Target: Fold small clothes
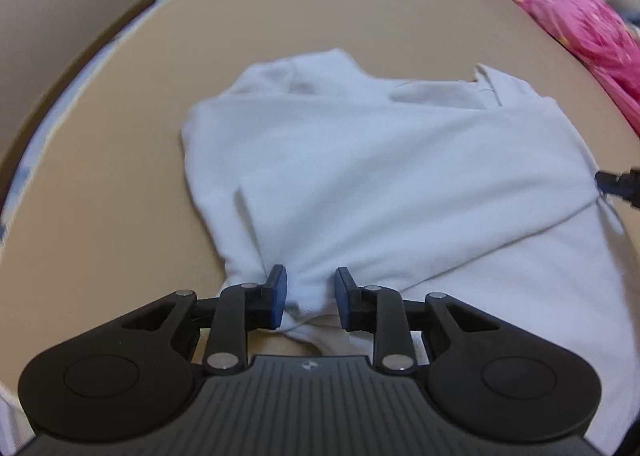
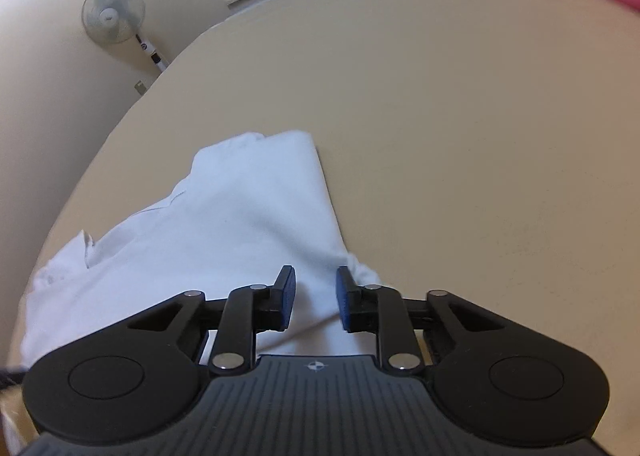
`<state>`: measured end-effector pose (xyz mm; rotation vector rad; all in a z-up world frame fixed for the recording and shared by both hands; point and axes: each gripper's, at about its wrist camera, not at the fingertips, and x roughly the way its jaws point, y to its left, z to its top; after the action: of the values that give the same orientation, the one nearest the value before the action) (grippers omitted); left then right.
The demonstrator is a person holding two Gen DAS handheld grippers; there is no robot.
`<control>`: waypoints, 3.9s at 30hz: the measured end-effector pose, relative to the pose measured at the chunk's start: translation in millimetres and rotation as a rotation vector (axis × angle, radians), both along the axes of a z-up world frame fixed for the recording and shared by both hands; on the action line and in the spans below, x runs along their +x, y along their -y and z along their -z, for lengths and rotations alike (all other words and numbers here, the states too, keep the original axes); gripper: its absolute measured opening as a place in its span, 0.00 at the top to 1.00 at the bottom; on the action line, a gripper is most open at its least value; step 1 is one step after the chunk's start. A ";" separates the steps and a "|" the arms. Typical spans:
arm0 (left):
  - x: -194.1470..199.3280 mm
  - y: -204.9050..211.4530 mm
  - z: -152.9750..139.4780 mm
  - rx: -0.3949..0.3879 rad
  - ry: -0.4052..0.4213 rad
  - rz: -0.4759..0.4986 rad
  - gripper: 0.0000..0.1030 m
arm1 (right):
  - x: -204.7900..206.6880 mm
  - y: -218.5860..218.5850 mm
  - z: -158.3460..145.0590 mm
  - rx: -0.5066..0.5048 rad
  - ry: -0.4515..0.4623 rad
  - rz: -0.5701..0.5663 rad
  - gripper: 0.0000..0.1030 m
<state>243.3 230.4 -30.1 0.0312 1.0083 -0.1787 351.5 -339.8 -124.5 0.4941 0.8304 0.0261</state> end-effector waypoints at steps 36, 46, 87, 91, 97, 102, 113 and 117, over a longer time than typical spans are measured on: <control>-223.6 -4.9 -7.7 -0.096 -0.058 -0.095 0.75 | -235.5 63.6 -57.8 -0.216 -0.091 -0.212 0.71; -227.8 -1.4 16.9 -0.086 -0.189 -0.139 0.74 | -249.3 57.6 -29.9 -0.257 -0.246 -0.325 0.66; -239.0 12.0 18.8 -0.063 -0.277 -0.090 0.98 | -256.0 36.1 -26.8 -0.287 -0.233 -0.402 0.94; -251.2 12.3 -17.9 -0.139 -0.210 -0.052 0.99 | -261.8 49.5 -60.4 -0.160 -0.075 -0.356 0.95; -270.3 3.7 -88.7 -0.222 -0.020 0.023 1.00 | -275.2 74.6 -113.8 0.013 0.152 -0.241 0.95; -291.3 -4.2 -137.1 -0.267 0.095 0.073 1.00 | -301.4 92.9 -151.3 0.111 0.299 -0.182 0.96; -331.9 -60.5 -181.8 -0.425 0.124 0.027 1.00 | -383.1 130.5 -188.6 0.196 0.458 -0.125 0.97; -289.3 -72.7 -162.4 -0.458 0.089 -0.021 1.00 | -338.4 128.7 -167.2 0.166 0.368 -0.157 0.97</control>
<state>-46.0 303.1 132.3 -0.3853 0.8601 -0.3814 13.0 -468.5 42.7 0.5591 0.5058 0.3240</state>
